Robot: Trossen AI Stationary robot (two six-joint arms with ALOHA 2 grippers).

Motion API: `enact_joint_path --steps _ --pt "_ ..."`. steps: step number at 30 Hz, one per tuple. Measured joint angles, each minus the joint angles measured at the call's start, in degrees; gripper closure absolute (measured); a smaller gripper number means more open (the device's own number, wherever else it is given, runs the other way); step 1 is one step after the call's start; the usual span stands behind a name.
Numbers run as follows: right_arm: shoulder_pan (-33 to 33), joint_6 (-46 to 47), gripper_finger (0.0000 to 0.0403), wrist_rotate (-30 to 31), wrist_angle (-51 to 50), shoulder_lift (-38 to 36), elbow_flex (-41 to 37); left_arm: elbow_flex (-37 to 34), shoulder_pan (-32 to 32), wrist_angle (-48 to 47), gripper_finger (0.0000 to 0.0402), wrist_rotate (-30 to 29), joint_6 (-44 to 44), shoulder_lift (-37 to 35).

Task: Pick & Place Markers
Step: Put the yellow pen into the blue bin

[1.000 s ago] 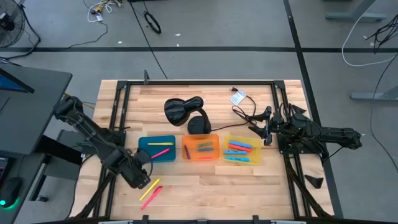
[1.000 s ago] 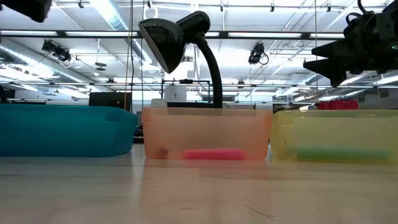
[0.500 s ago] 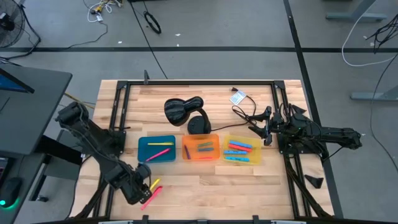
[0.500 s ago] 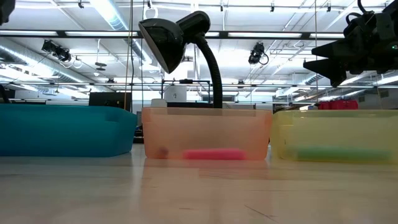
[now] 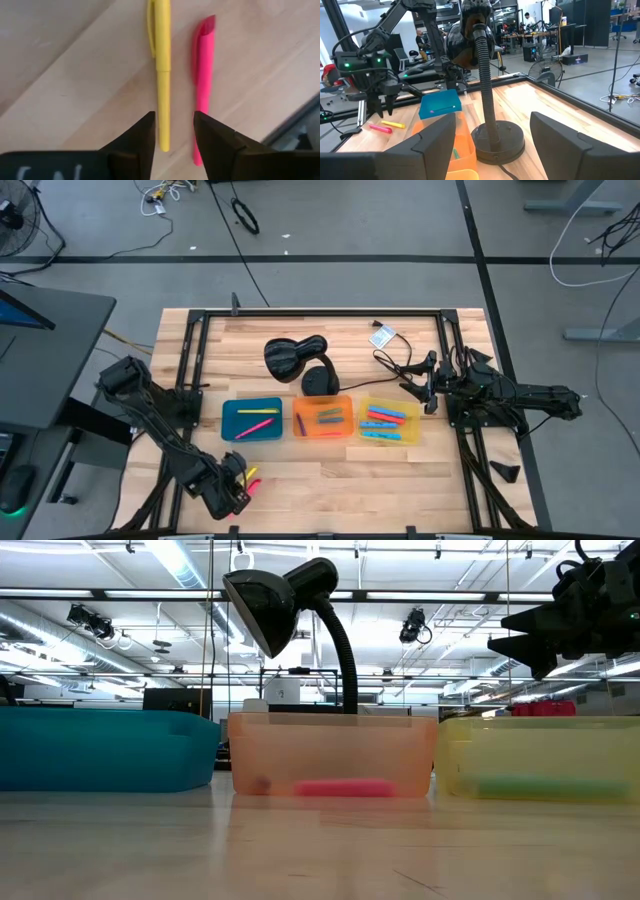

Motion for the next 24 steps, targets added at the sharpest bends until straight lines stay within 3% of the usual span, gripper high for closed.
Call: enact_joint_path --steps 7,24 --pt "-0.01 -0.01 0.0144 0.00 0.00 -0.01 0.00 0.02 -0.23 0.36 0.0292 0.44 -0.16 2.35" --pt "-0.01 0.01 0.0144 -0.01 -0.02 -0.02 0.00 0.02 -0.19 1.03 0.0294 0.75 -0.71 5.44"
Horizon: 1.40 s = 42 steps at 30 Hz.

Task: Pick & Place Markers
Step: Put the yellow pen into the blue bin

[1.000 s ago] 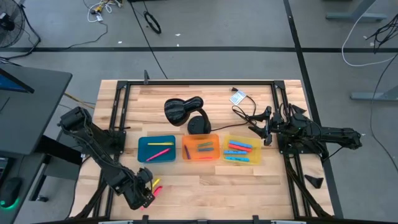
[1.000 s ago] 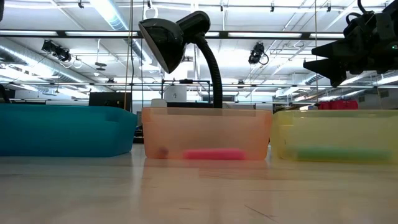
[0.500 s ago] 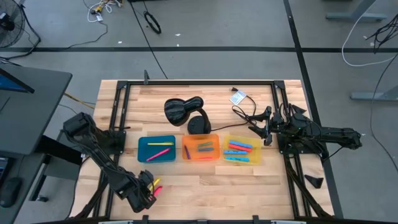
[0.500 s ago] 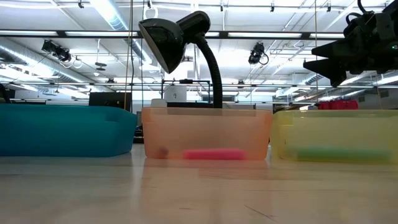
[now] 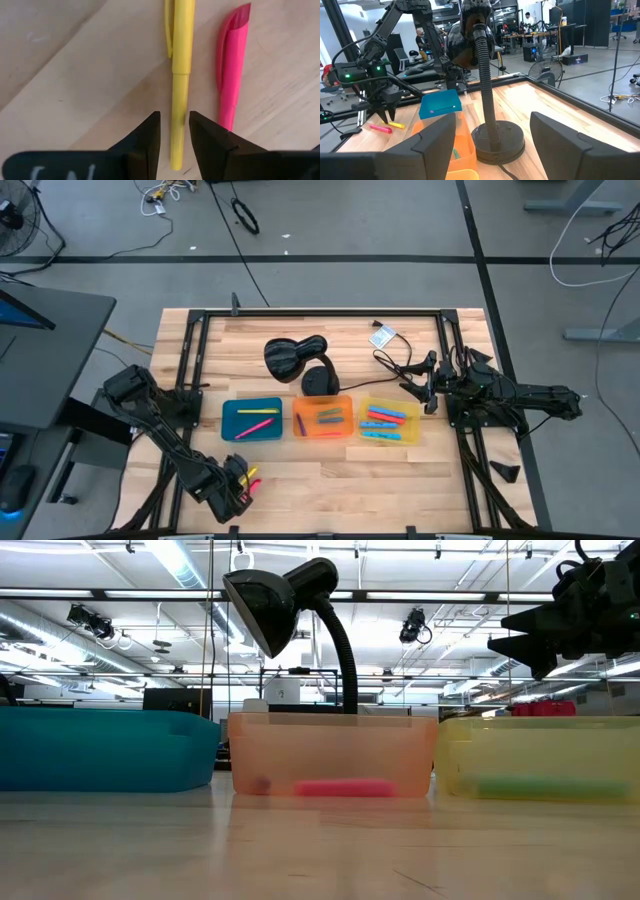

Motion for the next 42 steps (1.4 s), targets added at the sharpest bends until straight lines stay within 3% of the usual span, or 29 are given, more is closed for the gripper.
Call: enact_joint_path --steps 18,29,36,42 --pt "0.00 -0.02 0.0144 0.02 0.02 0.00 0.00 0.17 -0.04 0.77 0.0296 -0.79 -0.76 2.99" --pt "0.00 0.00 0.0144 0.02 0.02 0.00 0.00 0.07 -0.05 0.29 0.0372 -0.61 -0.25 3.04" --pt "0.00 0.00 0.0144 0.00 0.02 0.00 0.00 -0.12 0.07 -0.57 0.0375 -1.12 2.80 1.00" --pt "0.01 -0.01 0.0144 0.01 0.00 0.02 0.00 -0.20 0.52 -6.62 0.0376 -1.51 7.82 -3.00"
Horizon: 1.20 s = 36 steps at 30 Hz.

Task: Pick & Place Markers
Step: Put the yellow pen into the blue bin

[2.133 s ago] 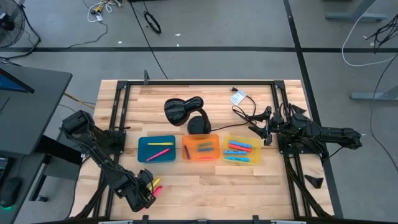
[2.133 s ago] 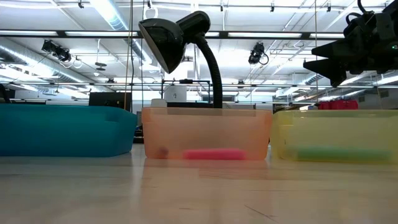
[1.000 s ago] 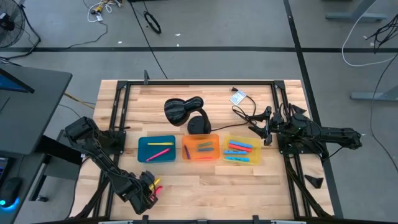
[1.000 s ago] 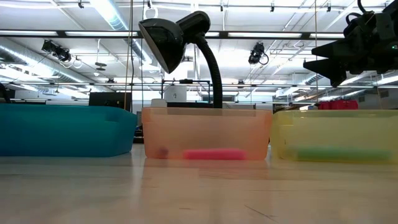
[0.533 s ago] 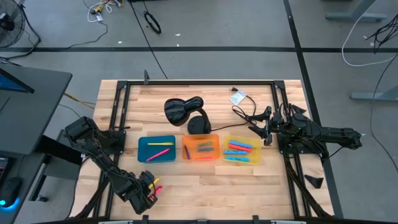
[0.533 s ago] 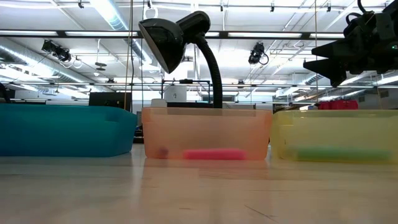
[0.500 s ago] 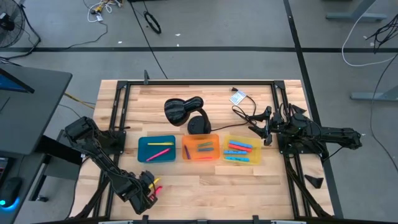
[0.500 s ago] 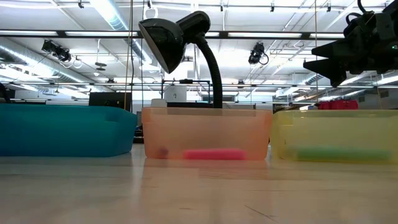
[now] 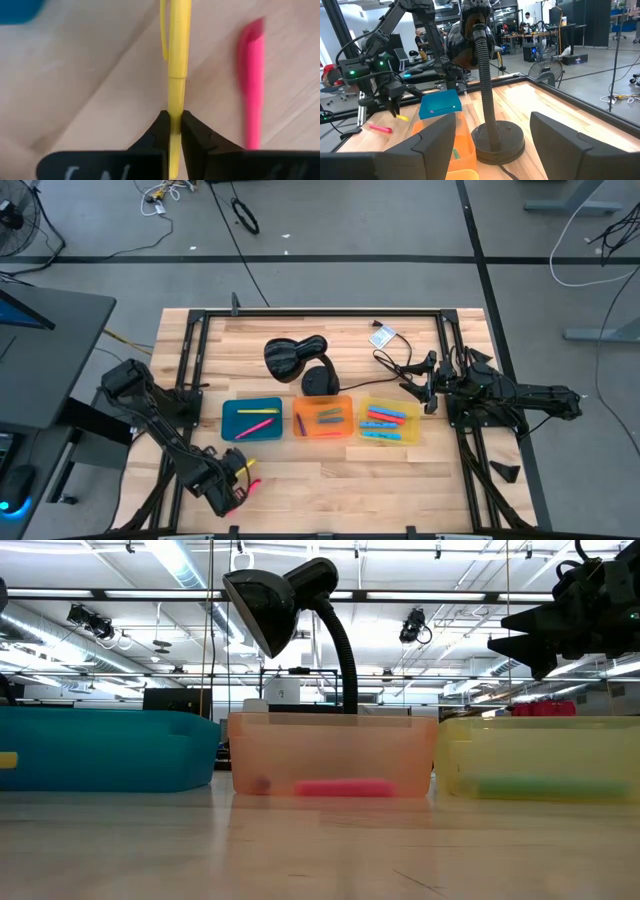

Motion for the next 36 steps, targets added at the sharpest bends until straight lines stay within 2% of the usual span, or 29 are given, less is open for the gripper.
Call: enact_joint_path --steps 11,18,26,32,36 --pt "-0.01 0.01 0.0144 0.00 0.02 -0.01 0.00 0.04 4.25 -5.96 0.0377 1.77 18.47 -5.25" --pt "-0.01 0.00 0.0144 0.00 0.02 -0.01 0.00 0.13 8.85 -14.24 0.0370 0.43 32.31 -10.75" --pt "0.00 0.00 0.0144 -0.01 0.02 -0.01 0.00 0.13 19.67 -19.00 0.0378 -0.84 52.25 -17.71" --pt "-0.01 -0.01 0.0144 -0.01 0.02 0.00 0.00 0.15 29.28 -19.35 0.0378 -0.23 65.52 -18.66" --pt "0.00 0.01 0.0144 0.00 0.02 -0.02 0.00 0.15 34.42 -20.08 0.0377 0.22 70.48 -18.66"
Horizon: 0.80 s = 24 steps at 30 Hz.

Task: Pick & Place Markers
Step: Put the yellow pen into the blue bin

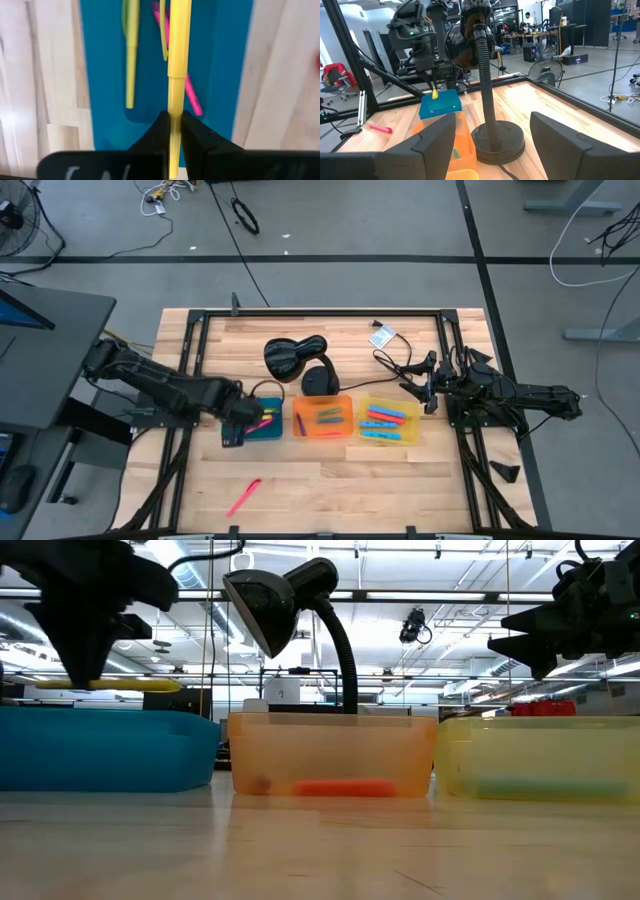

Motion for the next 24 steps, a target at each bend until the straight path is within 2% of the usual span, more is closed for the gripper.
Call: enact_joint_path --steps 5,19,24 --pt "0.00 0.00 0.0144 0.01 0.00 0.00 0.00 0.00 3.10 -0.07 0.0377 0.70 1.98 0.00" --pt "0.00 0.00 0.0144 -0.01 0.00 0.00 0.00 0.00 3.00 0.38 0.0377 -0.40 1.97 0.16" --pt "0.00 0.00 0.0144 0.00 0.00 0.01 0.00 -0.96 2.43 3.81 0.0377 -1.05 2.07 1.27"
